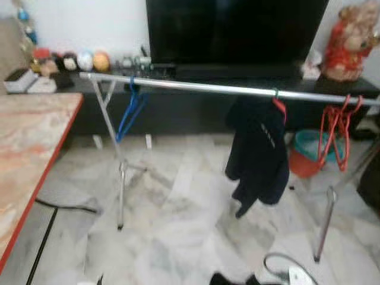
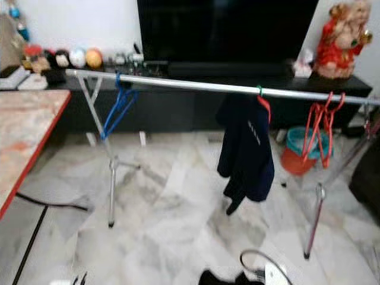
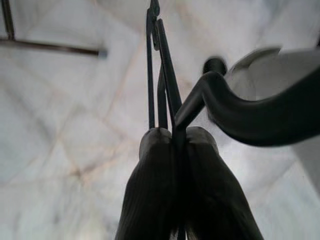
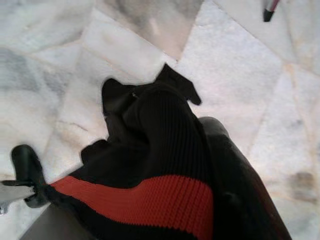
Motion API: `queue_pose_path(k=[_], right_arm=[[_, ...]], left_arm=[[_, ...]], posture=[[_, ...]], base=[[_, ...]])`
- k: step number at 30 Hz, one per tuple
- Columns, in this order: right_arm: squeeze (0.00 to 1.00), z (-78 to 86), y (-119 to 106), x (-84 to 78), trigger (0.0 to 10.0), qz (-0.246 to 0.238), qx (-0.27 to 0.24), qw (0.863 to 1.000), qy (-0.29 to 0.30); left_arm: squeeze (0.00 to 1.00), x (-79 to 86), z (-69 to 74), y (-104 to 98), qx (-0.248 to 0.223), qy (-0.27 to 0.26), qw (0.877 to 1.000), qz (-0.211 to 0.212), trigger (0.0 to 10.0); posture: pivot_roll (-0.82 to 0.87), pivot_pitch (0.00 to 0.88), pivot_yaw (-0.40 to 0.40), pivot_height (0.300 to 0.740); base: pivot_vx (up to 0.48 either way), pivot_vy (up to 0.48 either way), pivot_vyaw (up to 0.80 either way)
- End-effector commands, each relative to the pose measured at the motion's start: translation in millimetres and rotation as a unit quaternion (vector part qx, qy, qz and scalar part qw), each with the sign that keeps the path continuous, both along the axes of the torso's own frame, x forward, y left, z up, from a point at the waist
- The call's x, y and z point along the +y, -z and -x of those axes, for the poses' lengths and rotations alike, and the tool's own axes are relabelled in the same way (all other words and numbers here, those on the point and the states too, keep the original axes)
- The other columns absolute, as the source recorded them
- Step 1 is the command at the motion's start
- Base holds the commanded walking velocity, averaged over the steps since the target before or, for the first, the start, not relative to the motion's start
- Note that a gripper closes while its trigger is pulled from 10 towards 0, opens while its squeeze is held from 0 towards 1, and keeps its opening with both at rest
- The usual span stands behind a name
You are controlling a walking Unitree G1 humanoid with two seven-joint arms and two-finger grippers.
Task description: Hang hanger
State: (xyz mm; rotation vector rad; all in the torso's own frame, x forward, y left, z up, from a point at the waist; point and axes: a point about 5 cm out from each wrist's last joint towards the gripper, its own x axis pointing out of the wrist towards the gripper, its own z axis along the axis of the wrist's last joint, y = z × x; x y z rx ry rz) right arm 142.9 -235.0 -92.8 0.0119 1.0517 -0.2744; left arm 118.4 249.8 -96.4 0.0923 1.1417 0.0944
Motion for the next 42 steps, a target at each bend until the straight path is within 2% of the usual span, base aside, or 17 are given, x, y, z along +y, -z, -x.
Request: queue_pose_path(k=[1,30,34,42], right_arm=[[0.0,-0.2,-0.3,-0.8,10.0,0.0,-0.002,1.0,0.004],[0.0,-1.0,-0.6,-0.5,10.0,0.001,-0.003,1.0,0.002],[0.0,-1.6,-0.8,-0.3,10.0,0.001,-0.005,1.0,0.003],[0.0,-1.4,-0.6,0.1,10.0,-0.001,-0.005,1.0,0.006]], left_arm=[[0.0,3.4,0.8,-0.7,0.003,0.003,1.0,-0.007,10.0],[0.0,1.9,1.3,-0.1,0.004,0.005,1.0,-0.005,10.0],[0.0,1.9,1.0,-0.2,0.004,0.005,1.0,-0.005,10.0],[0.0,2.1,0.9,-0.2,0.005,0.005,1.0,-0.006,10.0]], posture=[[0.11,0.0,-0.01,0.74],[0.11,0.0,-0.009,0.74],[0.11,0.0,-0.009,0.74],[0.11,0.0,-0.008,0.74]], base=[[-0.247,0.0,0.0],[-0.26,0.0,0.0],[-0.284,0.0,0.51],[-0.285,0.0,0.0]])
